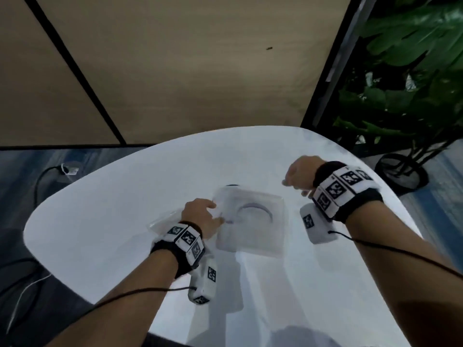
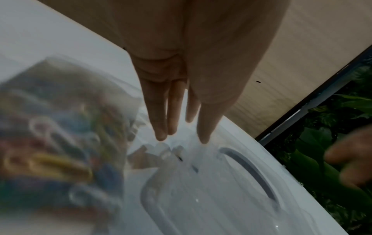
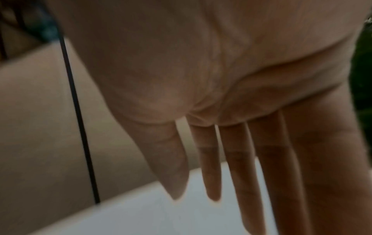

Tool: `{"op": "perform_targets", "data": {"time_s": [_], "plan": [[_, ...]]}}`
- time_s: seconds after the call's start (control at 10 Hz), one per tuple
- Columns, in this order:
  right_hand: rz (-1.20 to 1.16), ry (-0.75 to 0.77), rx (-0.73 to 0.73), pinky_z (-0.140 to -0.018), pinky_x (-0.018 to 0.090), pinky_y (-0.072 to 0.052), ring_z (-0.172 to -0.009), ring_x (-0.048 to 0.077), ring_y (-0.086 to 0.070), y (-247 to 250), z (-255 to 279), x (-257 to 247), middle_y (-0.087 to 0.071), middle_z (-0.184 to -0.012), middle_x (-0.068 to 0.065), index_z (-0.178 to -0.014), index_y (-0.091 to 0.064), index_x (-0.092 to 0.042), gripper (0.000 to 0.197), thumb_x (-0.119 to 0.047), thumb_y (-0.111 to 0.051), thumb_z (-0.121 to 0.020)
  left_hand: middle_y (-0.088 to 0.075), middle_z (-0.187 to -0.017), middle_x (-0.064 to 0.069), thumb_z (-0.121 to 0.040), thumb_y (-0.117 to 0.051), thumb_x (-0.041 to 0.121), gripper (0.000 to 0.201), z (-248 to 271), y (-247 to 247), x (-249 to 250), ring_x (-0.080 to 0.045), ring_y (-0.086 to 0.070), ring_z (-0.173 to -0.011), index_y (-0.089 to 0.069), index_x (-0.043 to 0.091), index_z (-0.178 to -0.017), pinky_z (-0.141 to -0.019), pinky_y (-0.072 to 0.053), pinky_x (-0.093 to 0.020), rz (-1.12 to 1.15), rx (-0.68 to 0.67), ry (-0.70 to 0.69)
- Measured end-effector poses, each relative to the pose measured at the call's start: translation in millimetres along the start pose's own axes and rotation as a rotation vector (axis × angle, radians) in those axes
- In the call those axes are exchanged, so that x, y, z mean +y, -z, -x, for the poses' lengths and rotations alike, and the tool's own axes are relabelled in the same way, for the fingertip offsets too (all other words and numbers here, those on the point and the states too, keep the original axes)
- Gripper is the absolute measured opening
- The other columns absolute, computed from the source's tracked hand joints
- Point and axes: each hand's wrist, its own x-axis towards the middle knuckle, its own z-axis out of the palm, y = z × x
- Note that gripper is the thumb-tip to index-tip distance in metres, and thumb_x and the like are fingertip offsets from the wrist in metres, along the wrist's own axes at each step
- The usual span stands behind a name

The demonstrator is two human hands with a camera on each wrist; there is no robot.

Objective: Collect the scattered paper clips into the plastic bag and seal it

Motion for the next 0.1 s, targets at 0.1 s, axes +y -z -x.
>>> {"op": "perform_targets", "data": {"time_s": [0.1], "plan": [[-0.215,0.148,0.293,-0.091,0.042,-0.055,-0.1,0.026,-0.067,119.4,44.4,-29.2,-0.068,-0.109,0.005,-0.115,-0.067,-0.013,0.03,-0.034,-0.057,-0.096,-0.067,-0.099,0.001,-0.08,-0.079,0.037,0.039,12.3,39.6,-7.4,-0.017,-0.067,-0.093,-0.065,0.027,-0.114,-0.094,-0.053,-0.025,-0.058,-0.023,0.019]]}}
